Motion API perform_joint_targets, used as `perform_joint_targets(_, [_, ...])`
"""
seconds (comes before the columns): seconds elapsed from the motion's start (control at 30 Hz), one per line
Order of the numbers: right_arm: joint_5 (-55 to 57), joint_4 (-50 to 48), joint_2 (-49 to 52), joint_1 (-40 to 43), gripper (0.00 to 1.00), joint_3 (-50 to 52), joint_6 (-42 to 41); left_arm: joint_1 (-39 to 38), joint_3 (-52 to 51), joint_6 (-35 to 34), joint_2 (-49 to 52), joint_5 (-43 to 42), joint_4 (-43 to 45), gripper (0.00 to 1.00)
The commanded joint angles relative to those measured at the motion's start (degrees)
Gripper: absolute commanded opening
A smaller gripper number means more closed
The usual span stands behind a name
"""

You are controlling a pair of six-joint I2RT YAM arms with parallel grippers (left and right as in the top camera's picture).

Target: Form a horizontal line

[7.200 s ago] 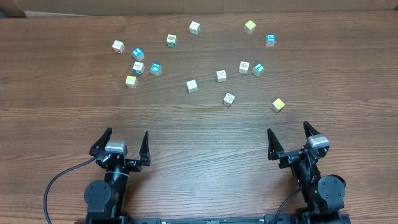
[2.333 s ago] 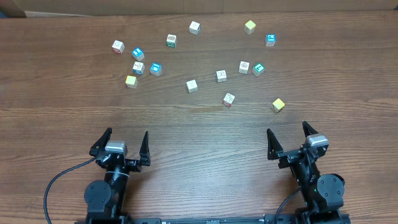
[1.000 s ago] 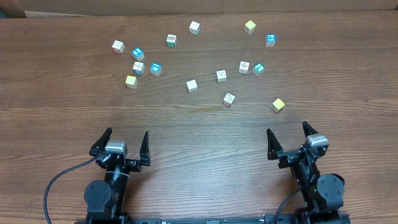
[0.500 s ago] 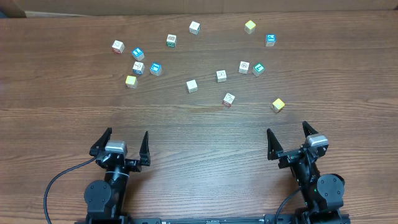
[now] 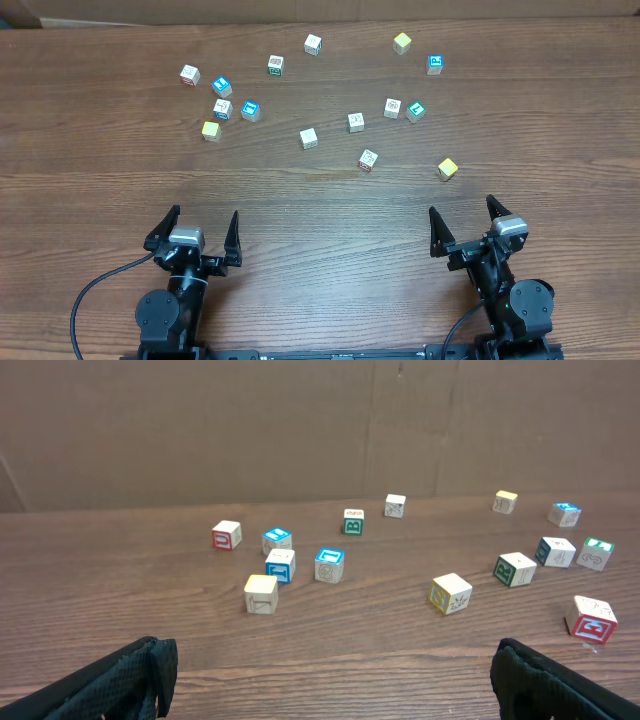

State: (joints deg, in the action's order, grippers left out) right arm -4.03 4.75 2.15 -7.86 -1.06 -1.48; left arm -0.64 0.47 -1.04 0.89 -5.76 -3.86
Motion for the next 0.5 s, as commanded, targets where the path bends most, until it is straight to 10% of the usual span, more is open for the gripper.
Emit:
perform_joint_targets(0.0, [0.5, -0.2, 0.1, 0.2, 1.0, 0.6, -0.2, 0.4, -0.2, 1.3, -0.6, 0.2, -0.2, 1.0])
perform_joint_targets(0.47, [-5.1, -6.4, 0.1, 0.2, 1.0, -3.0, -3.5, 0.4, -0.2, 1.3, -0.6, 0.2, -0.2, 0.99])
